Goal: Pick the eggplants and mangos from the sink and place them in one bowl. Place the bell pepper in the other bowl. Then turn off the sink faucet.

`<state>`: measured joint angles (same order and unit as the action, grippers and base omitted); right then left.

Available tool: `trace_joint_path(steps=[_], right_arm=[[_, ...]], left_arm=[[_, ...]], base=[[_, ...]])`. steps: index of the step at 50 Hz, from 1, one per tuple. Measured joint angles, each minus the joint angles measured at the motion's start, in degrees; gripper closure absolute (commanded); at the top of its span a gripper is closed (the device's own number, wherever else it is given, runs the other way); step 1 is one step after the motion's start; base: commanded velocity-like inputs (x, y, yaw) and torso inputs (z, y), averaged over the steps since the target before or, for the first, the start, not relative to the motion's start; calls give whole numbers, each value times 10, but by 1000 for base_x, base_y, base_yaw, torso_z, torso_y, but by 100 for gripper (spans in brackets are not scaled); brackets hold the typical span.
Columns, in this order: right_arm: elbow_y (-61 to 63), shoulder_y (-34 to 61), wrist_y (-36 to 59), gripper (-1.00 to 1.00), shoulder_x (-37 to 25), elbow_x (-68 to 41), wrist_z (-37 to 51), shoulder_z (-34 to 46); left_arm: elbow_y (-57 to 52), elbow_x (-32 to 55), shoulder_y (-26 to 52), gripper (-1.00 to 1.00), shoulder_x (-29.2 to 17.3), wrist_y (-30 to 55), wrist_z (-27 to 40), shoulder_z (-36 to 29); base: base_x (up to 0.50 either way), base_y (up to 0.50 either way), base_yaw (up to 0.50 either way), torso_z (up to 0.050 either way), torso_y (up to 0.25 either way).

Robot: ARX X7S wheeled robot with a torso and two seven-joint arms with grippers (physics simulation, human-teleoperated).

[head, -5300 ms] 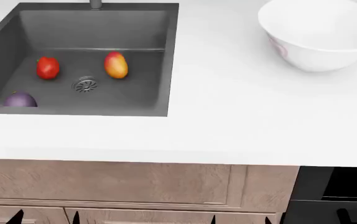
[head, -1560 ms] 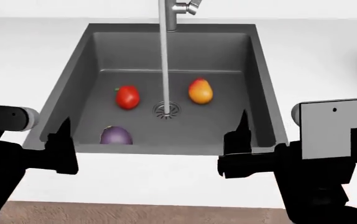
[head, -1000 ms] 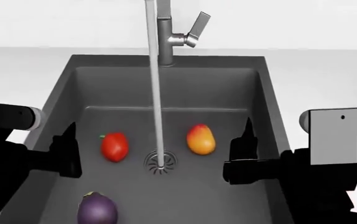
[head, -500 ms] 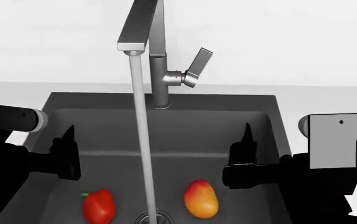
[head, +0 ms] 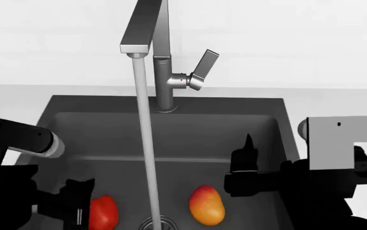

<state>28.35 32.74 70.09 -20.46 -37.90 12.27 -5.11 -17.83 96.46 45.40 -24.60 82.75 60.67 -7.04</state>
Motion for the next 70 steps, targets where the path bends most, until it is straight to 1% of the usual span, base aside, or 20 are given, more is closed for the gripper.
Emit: trace_joint_path(steps=[8,14,28,39,48,53,62,67,70], right_arm=[[-2,1,4,-100,0,-4,2,2],[-6,0,2,-100,-1,-5,1,4],[-9,-9,-3,-100,-6,-8,-1,7],[-19,-17,-13,-100,-9,-7,-7,11],[-25,-24,-19,-100,-11,-9,-10,13],[-25,-28,-22,-100,-12,-10,-11,12],[-32,-34,-30,-100,-13,-10,-13,16],[-34,-35,-31,-100,-13,-10,-13,17],[-37,-36,-32,-100,-13,-11,-13,18]], left_arm=[[35,134,4,-100,-26,-23,92,-57],[62,198,-7,-100,-37,-40,136,-101],[150,260,-3,-100,-39,-61,172,-176],[158,336,-24,-100,-55,-100,218,-233],[151,358,-45,-100,-66,-125,233,-260],[151,356,-62,-100,-67,-129,229,-273],[173,315,-106,-100,-59,-129,196,-291],[197,285,-116,-100,-51,-126,170,-298],[193,271,-118,-100,-54,-110,154,-292]], base=[[0,0,0,0,0],[0,0,0,0,0],[0,0,0,0,0],[0,0,0,0,0],[0,0,0,0,0],[0,0,0,0,0],[0,0,0,0,0],[0,0,0,0,0],[0,0,0,0,0]])
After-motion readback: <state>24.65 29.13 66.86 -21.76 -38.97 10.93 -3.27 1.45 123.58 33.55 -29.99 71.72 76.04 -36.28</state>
